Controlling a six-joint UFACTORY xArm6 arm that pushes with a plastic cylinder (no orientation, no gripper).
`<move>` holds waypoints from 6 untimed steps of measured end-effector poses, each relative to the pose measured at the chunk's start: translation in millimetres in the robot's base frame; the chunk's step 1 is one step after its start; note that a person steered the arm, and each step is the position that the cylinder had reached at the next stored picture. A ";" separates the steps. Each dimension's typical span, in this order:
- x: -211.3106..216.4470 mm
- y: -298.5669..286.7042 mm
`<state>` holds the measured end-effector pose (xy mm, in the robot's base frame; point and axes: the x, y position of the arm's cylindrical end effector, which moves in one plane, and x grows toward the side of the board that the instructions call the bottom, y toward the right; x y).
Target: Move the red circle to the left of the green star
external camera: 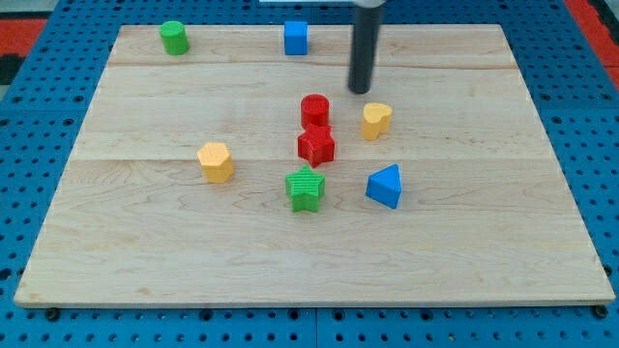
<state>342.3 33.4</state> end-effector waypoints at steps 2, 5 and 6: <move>74.1 -120.4; 103.6 -48.2; 91.4 -15.3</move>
